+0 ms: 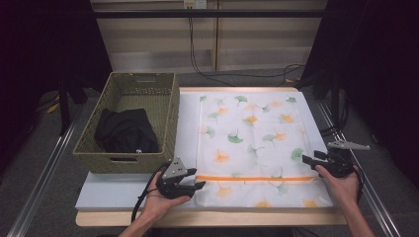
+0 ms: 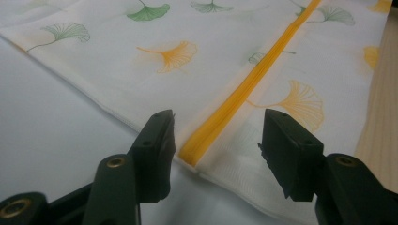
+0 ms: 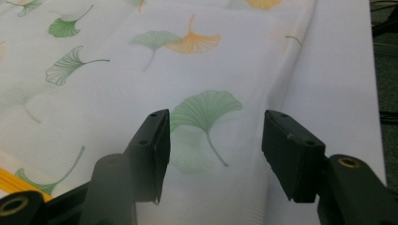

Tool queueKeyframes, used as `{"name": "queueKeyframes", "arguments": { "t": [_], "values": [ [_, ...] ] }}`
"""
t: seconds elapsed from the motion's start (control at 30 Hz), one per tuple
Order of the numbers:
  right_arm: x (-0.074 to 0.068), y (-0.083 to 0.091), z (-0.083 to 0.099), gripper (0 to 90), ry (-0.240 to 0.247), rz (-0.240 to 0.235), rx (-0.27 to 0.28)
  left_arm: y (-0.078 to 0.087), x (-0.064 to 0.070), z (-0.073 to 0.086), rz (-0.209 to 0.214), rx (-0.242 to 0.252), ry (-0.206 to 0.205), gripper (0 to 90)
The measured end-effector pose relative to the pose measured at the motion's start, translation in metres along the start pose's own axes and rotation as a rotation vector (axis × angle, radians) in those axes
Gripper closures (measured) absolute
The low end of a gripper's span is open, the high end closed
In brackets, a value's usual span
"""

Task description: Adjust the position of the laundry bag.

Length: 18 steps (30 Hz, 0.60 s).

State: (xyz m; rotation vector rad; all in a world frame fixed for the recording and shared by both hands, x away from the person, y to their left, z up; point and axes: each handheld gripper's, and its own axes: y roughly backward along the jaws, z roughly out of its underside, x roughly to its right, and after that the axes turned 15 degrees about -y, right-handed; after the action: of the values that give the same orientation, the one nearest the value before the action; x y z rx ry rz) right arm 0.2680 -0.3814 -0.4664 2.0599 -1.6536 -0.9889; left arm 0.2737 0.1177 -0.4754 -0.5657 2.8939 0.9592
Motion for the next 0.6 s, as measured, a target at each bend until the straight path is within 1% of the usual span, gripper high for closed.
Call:
{"name": "queueKeyframes", "arguments": {
  "t": [0.03, 0.07, 0.1, 0.13, 0.17, 0.2, 0.23, 0.27, 0.3, 0.33, 0.37, 0.4, 0.43, 0.47, 0.5, 0.53, 0.57, 0.6],
  "values": [
    [0.000, 0.000, 0.000, 42.9, 0.000, 0.000, 0.000, 0.000, 0.000, 0.000, 0.000, 0.000, 0.000, 43.7],
    [0.007, 0.001, 0.002, 42.7, -0.008, 0.023, -0.002, -0.002, 0.000, 0.000, 0.010, -0.022, 0.003, 43.0],
    [0.009, 0.001, 0.003, 42.7, -0.008, 0.023, -0.007, -0.002, 0.000, 0.000, 0.005, -0.038, -0.002, 42.7],
    [0.011, 0.000, 0.004, 42.6, -0.018, 0.023, -0.018, -0.004, 0.000, 0.001, -0.001, -0.032, 0.003, 42.8],
    [0.014, -0.002, 0.006, 42.4, -0.017, 0.040, -0.020, -0.003, -0.001, 0.001, -0.011, -0.064, -0.012, 43.3],
    [0.014, -0.002, 0.006, 42.4, -0.017, 0.040, -0.020, -0.003, -0.001, 0.001, -0.011, -0.064, -0.012, 43.3],
    [0.018, -0.006, 0.008, 42.2, -0.011, 0.043, -0.040, -0.004, -0.004, 0.003, -0.009, -0.056, 0.000, 43.3],
    [0.018, -0.007, 0.008, 42.0, -0.016, 0.035, -0.049, -0.005, -0.005, 0.004, 0.001, -0.047, 0.009, 43.3],
    [0.018, -0.008, 0.009, 41.6, -0.014, 0.042, -0.049, -0.005, -0.006, 0.004, 0.002, -0.054, 0.003, 43.3],
    [0.017, -0.008, 0.009, 41.6, -0.013, 0.038, -0.051, -0.007, -0.007, 0.004, 0.001, -0.081, 0.017, 43.3],
    [0.017, -0.008, 0.008, 42.9, -0.016, 0.041, -0.053, -0.008, -0.007, 0.005, 0.010, -0.085, 0.015, 43.3],
    [0.017, -0.008, 0.008, 45.4, -0.017, 0.045, -0.051, -0.009, -0.006, 0.004, 0.009, -0.093, 0.013, 43.7],
    [0.016, -0.009, 0.009, 47.4, 0.003, 0.048, -0.048, -0.011, -0.006, 0.003, 0.005, -0.091, 0.007, 44.6],
    [0.014, -0.009, 0.010, 49.7, 0.019, 0.062, -0.047, -0.013, -0.006, 0.003, 0.016, -0.084, 0.011, 44.9],
    [0.014, -0.009, 0.010, 53.1, 0.043, 0.077, -0.045, -0.015, -0.006, 0.002, 0.017, -0.098, 0.001, 46.8],
    [0.013, -0.009, 0.010, 58.2, 0.051, 0.091, -0.046, -0.017, -0.007, 0.002, 0.017, -0.115, -0.009, 47.0],
    [0.014, -0.009, 0.010, 61.9, 0.063, 0.085, -0.046, -0.017, -0.005, 0.001, 0.009, -0.123, -0.013, 45.6],
    [0.014, -0.008, 0.010, 62.5, 0.059, 0.080, -0.046, -0.018, -0.004, 0.001, 0.008, -0.115, -0.003, 44.5]
  ]
}}
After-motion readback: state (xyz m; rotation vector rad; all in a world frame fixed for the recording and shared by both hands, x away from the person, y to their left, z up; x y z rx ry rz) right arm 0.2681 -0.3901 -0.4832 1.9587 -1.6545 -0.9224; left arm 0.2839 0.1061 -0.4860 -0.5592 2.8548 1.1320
